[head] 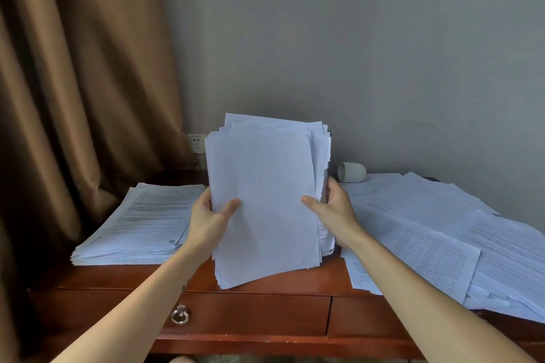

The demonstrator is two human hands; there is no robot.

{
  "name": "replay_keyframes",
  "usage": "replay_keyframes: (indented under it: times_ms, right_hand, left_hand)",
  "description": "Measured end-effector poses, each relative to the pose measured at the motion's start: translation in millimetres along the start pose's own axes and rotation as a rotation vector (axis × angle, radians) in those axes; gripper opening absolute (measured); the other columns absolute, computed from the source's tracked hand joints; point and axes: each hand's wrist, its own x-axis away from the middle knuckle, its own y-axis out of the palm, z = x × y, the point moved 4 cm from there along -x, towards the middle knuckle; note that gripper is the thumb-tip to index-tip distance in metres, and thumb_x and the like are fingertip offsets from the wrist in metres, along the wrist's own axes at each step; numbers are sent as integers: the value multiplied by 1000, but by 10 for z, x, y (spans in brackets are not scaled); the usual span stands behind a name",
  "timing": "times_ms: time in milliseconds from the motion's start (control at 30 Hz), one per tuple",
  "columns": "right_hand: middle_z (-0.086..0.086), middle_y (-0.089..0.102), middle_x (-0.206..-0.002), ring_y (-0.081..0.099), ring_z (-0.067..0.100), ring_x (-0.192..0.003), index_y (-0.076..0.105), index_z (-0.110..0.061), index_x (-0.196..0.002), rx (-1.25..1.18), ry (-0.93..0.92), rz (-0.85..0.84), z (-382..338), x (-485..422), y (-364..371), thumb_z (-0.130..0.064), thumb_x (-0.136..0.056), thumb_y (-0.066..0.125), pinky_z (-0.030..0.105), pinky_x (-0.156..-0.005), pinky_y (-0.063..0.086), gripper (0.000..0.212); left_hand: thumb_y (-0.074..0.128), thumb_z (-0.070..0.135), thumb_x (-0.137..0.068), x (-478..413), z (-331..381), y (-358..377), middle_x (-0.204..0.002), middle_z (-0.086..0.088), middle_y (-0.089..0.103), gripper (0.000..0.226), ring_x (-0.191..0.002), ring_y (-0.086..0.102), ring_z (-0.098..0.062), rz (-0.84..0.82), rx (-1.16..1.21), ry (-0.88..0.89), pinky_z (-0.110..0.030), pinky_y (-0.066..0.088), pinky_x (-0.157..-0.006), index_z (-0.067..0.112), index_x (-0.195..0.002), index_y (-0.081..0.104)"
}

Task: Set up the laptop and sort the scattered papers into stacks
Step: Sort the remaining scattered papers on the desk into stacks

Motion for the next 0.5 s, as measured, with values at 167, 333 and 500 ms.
replay_keyframes:
  times_ms: [167, 333, 500]
  right_hand:
    - [-11, 74, -104, 70, 2, -95, 64, -27, -109, 57, -49, 84, -142, -54, -91, -11, -88, 76, 18, -76, 55, 29]
    - [-6, 69, -110, 67, 10, -101, 55, -23, -115, 23, 19, 110, -44, -38, -44, -27, -98, 61, 25, -79, 54, 18]
    - [-11, 68, -118, 65, 9, -109, 51, -33, -123, -15, 48, 37, -8, -57, 92, -35, -93, 58, 37, -94, 53, 31]
  left_hand:
    - [76, 11, -93, -116, 150, 89, -111, 14, 72, 35, -99, 71, -6, 37, 2, 85, -23, 58, -79, 31, -119, 64]
    - [82, 29, -90, -146, 160, 167, -110, 13, 71, 36, -100, 70, -8, 52, -3, 57, -30, 58, -79, 33, -118, 60]
    - [83, 38, -88, -121, 178, 196, -107, 10, 73, 29, -99, 71, -12, 133, 65, 32, -36, 60, -82, 36, -108, 62]
